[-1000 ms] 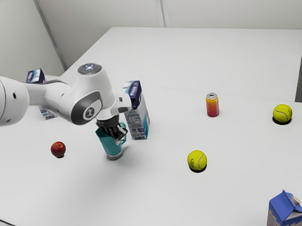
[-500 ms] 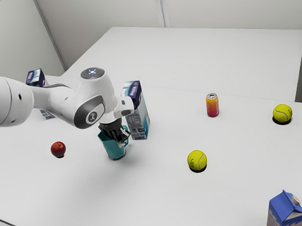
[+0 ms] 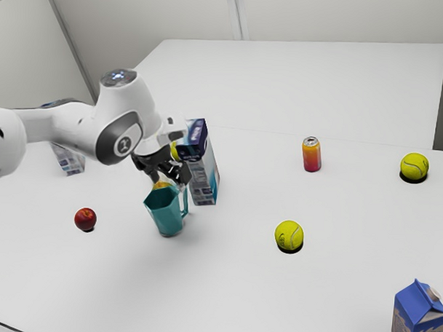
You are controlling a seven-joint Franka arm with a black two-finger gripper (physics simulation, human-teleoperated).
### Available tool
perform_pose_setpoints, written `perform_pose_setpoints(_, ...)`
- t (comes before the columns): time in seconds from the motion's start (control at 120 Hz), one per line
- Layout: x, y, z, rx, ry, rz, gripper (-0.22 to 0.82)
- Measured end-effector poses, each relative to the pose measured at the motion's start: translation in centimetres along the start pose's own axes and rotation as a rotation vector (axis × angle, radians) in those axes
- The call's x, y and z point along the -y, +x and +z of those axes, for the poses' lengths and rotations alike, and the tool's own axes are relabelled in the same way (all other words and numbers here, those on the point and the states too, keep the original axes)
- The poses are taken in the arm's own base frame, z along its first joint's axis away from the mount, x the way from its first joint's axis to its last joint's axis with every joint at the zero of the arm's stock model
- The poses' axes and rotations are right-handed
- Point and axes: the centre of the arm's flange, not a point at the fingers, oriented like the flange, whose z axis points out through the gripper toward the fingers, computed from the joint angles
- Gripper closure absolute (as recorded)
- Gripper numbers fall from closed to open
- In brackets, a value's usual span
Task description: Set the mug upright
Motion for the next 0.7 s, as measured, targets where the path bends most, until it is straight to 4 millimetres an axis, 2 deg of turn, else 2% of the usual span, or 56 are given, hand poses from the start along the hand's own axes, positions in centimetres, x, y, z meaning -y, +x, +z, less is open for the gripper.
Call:
perform_pose_setpoints(0.2,-0.1,2.4,-5.5,0.033,-0.023,-0.027,0.06)
perform_pose_setpoints(0.283,-0.1,3.3,-8.5,0.045,-0.025,-0.03,0.05)
perform_pose_setpoints(0.583,0.6,5.1,-17.9,0.074,-0.03,-0.045,0.03)
perform_pose_setpoints(0.7,1.0,5.6,-20.3,0.088,-0.031,-0.051,0.03)
